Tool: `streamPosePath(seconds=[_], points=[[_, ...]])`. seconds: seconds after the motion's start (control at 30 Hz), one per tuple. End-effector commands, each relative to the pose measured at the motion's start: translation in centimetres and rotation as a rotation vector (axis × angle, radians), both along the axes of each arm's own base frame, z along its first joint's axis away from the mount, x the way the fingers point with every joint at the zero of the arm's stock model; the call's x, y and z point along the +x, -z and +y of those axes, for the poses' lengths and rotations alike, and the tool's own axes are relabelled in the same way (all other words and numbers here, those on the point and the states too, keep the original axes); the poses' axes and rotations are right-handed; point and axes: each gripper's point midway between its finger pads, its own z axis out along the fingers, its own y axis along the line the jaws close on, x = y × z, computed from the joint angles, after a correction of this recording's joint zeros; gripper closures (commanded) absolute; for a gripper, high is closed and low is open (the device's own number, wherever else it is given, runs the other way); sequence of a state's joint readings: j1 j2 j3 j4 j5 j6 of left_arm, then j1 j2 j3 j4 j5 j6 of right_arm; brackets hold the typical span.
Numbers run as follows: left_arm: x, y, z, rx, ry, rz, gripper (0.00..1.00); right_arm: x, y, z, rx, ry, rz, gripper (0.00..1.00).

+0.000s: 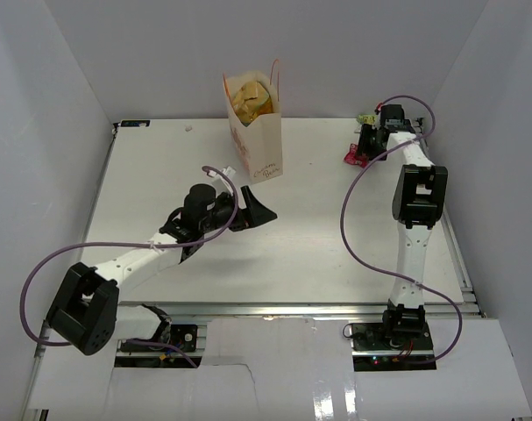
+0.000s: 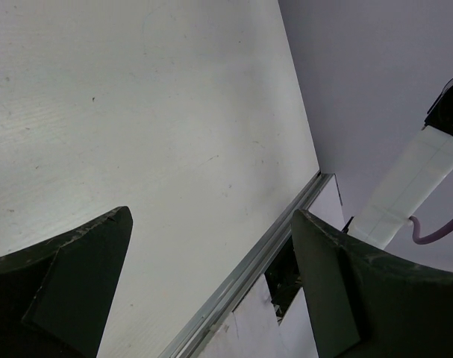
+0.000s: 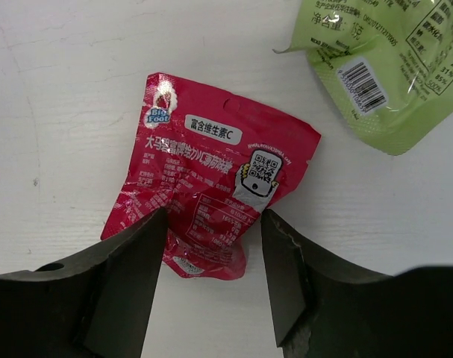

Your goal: Place the snacks into the paper bag

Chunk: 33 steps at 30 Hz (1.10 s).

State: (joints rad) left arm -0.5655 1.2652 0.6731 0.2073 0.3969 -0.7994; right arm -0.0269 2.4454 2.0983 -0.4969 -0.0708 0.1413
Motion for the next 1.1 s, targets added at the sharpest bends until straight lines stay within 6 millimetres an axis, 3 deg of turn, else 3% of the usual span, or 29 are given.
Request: streamPosePath(seconds=[0.0,0.07,0.23,0.3,0.37,0.47,0.5,0.63,0.8,0.87,1.07], points=[[0.9,-1.8,-0.8,-0.03,-0.005,-0.033,0.02,1.3,-0.9,0.0,0.02,0.018,-0.043,0.42],[1.0,-1.8,-1.0,-0.03,-0.001,-0.032,0.02,1.3,-0.5,0.3,0.031,0.013,-0.037,0.42],[1.7,-2.1,-1.4,-0.035,-0.006,-0.026,0.02,0.9,-0.2,0.4,0.066,-0.007,-0.032,0.7],[2.1,-2.5,-1.7,-0.04,-0.008,-0.03,0.02,0.8,-1.0,0.6,0.101,-0.035,-0.048,0.81],[2.6,-2.7,-2.1,-0.047,-0.009,-0.028,0.02,0.1,-1.3,1.2,0.142,-0.099,-0.047,0.86],[3.5,-3.0,-2.5,-0.057,-0.026,-0.018,0.02,-1.6,-3.5,2.2,0.226,-0.25,-0.086,0.92],[4.0,-3.0,-2.8,-0.059,-0.032,-0.013,0.02,-3.1,-4.3,2.3,0.256,-0.29,-0.089,0.92],[5.3,-2.6,-3.7,-0.085,-0.051,0.035,0.03,-9.8,-7.4,6.3,0.429,-0.593,-0.181,0.92],[6.9,-0.6,-5.9,-0.111,-0.028,0.137,0.11,-18.2,-9.5,9.9,0.483,-0.785,-0.233,0.92],[6.9,-0.1,-6.8,-0.126,0.0,0.174,0.15,-20.4,-10.8,11.6,0.496,-0.848,-0.259,0.92],[7.4,0.6,-9.3,-0.138,0.043,0.216,0.19,-25.0,-11.2,16.4,0.496,-0.988,-0.233,0.92]])
